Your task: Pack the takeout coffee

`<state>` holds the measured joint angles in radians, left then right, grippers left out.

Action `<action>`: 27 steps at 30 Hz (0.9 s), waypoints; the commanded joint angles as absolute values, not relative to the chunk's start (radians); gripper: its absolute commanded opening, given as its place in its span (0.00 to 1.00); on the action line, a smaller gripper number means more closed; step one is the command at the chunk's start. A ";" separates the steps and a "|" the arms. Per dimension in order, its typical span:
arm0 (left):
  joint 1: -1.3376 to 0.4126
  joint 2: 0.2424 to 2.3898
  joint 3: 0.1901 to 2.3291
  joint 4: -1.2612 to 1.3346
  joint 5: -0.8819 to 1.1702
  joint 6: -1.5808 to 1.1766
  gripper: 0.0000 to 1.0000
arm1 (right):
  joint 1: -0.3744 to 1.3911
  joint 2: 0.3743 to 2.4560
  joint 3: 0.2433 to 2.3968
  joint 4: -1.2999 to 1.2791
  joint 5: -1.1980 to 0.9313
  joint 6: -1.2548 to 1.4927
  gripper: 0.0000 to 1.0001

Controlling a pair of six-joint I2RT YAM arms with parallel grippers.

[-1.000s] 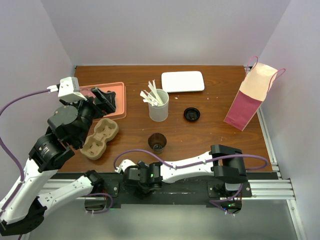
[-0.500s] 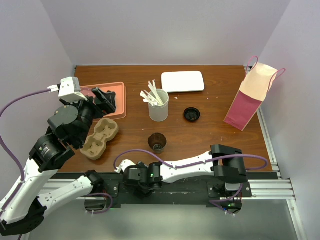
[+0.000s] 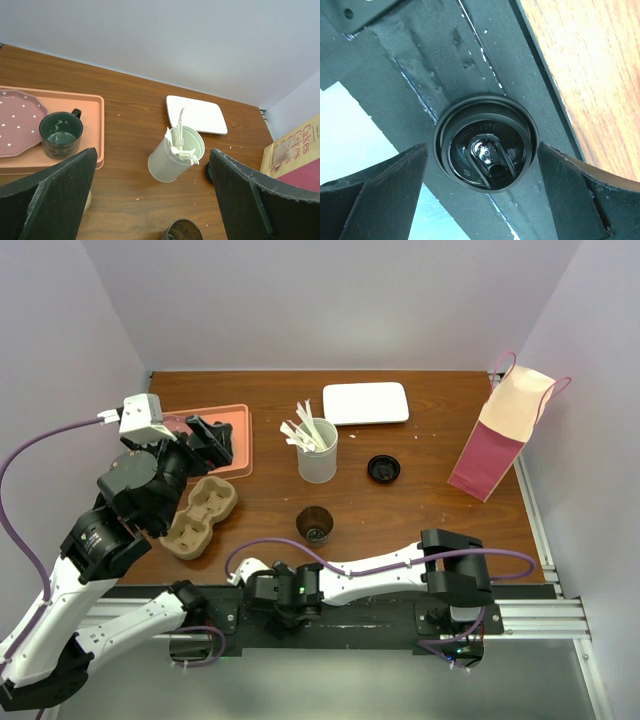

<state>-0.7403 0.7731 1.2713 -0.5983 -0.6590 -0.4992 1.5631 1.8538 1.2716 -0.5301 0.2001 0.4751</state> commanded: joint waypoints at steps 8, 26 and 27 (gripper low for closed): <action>-0.739 0.778 1.269 -0.540 -0.672 -0.465 1.00 | 1.560 1.861 1.278 -0.515 0.215 0.479 0.94; -0.739 0.792 1.267 -0.528 -0.664 -0.463 1.00 | 1.559 1.868 1.243 -0.492 0.201 0.486 0.91; -0.739 0.790 1.267 -0.528 -0.663 -0.463 1.00 | 1.557 1.865 1.244 -0.492 0.199 0.488 0.89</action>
